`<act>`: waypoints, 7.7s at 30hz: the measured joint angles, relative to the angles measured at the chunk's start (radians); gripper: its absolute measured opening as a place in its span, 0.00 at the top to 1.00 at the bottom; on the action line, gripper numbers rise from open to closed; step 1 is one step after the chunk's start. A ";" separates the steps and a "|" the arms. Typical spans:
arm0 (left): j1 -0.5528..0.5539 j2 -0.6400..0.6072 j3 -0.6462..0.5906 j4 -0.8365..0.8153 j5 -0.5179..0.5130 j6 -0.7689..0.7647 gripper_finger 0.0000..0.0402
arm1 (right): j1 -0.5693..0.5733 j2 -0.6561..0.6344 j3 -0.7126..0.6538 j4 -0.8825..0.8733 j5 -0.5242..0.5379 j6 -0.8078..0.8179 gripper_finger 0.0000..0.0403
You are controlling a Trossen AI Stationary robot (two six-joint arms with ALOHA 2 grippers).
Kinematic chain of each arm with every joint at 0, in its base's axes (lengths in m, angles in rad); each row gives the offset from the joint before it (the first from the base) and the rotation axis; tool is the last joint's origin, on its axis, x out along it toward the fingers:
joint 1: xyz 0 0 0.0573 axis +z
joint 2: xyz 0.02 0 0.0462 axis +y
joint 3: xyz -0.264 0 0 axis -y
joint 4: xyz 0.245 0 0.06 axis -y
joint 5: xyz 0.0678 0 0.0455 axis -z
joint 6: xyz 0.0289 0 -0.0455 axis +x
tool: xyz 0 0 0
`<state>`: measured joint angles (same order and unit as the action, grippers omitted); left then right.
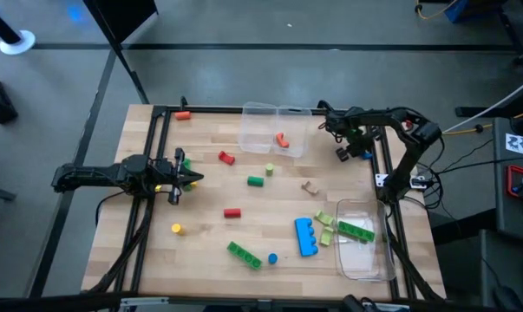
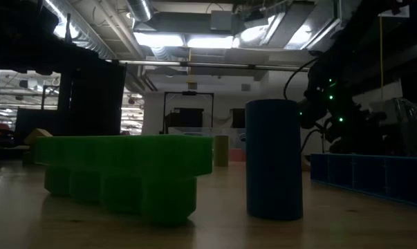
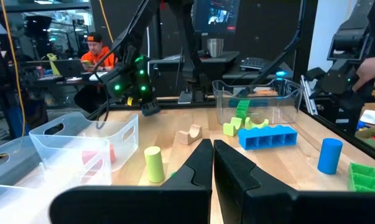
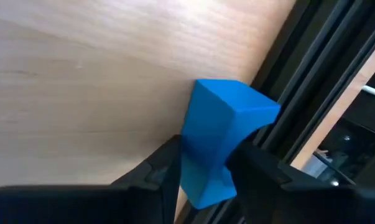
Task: Sort blocks by size
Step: Put the blue arch block into the right transparent bin, then put the red cylindrical block into the left transparent bin, then put the brown arch block into the right transparent bin
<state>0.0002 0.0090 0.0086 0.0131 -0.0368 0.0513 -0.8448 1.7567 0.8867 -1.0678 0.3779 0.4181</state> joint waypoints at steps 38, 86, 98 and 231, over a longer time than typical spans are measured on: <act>0.000 0.000 0.000 0.000 0.000 -0.023 1.00 | 0.163 -0.005 0.630 -0.352 -0.101 -0.079 0.91; 0.000 0.000 0.000 0.002 -0.001 -0.103 1.00 | 0.347 0.173 0.748 0.184 -0.390 -0.218 0.67; 0.000 0.000 0.000 0.142 -0.043 -0.107 0.87 | 0.347 0.120 0.748 0.178 -0.368 -0.267 0.63; 0.510 1.767 0.996 0.111 0.000 -0.039 0.48 | 1.001 -0.134 0.097 0.401 0.042 0.232 0.63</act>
<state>0.5098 1.7763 1.0046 0.1242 -0.0372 0.0119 0.1561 1.6224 0.9840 -0.6670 0.4198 0.6502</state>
